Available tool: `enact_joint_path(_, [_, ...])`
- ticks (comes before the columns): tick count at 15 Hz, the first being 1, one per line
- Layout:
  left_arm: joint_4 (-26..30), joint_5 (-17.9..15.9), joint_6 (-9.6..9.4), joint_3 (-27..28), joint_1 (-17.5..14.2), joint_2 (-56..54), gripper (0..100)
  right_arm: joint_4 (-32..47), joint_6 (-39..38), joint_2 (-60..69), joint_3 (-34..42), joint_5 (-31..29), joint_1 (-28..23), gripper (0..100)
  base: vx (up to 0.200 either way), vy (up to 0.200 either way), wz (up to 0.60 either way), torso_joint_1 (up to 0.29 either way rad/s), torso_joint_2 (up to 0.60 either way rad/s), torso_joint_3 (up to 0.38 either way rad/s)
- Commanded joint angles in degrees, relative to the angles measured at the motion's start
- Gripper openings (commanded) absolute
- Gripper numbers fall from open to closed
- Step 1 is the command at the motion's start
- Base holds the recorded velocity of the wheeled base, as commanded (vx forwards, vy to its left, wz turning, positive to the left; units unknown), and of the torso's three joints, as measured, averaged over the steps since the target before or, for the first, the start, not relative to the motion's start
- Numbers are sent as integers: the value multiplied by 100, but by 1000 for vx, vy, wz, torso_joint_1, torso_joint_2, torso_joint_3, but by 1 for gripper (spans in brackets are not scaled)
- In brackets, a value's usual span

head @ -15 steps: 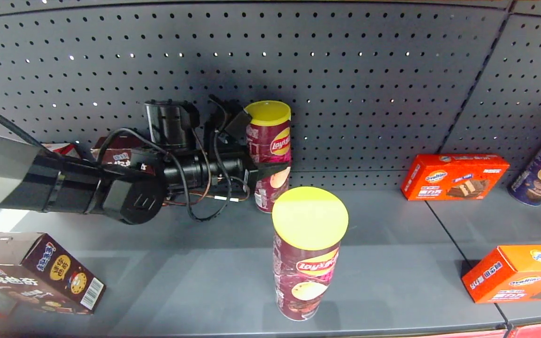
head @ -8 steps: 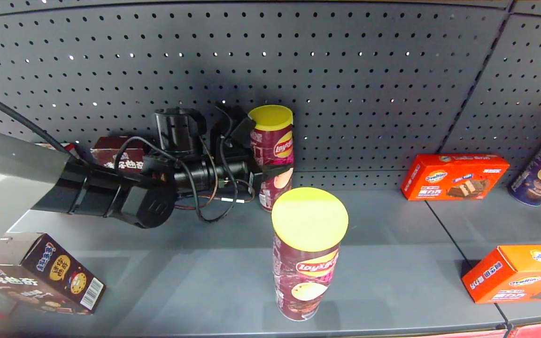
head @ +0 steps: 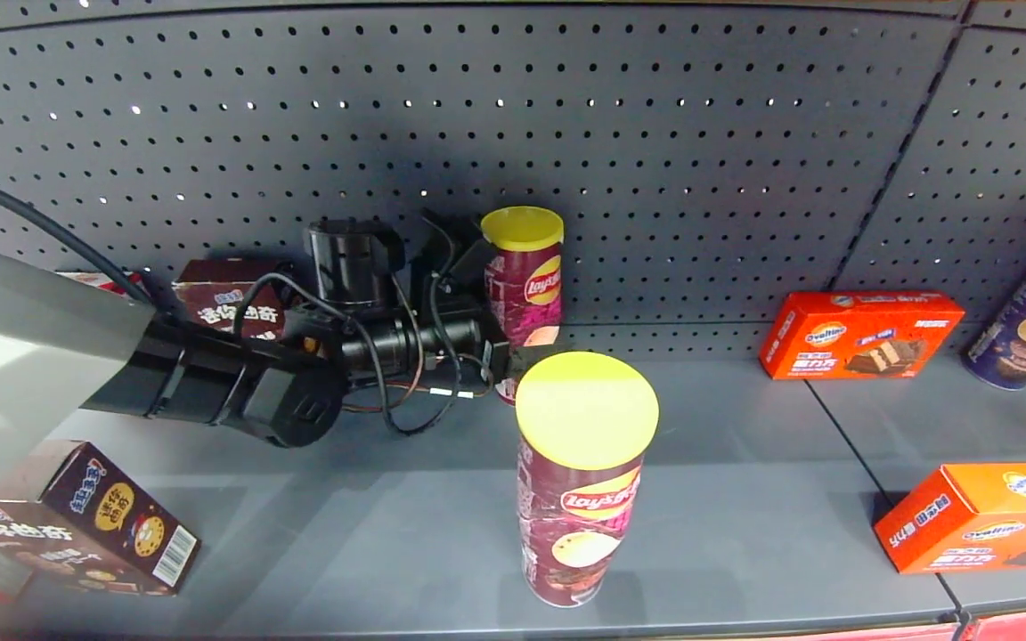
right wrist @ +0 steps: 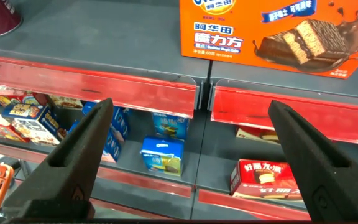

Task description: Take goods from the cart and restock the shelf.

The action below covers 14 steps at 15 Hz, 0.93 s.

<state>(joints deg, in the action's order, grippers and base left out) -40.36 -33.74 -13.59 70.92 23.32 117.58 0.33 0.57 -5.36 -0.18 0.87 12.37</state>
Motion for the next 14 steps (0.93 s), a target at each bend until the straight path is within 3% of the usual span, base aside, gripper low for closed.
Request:
enact_joint_path(1, [-33, 43, -3, -325, -21, -481, 100, 2, 4, -9, 1, 1, 2, 100, 0, 0, 0, 0, 0, 0])
enact_joint_path(4, [-51, 272, -12, -800, -29, -956, 100, 2, 4, -9, 1, 1, 2, 100, 0, 0, 0, 0, 0, 0])
enact_joint_path(7, [-59, 949, -21, -1424, 23, -1413, 100, 2, 4, -9, 1, 1, 2, 100, 0, 0, 0, 0, 0, 0])
enact_joint_path(14, [-95, 2302, -47, -1714, 190, -1404, 100, 2, 4, -9, 1, 1, 2, 100, 0, 0, 0, 0, 0, 0])
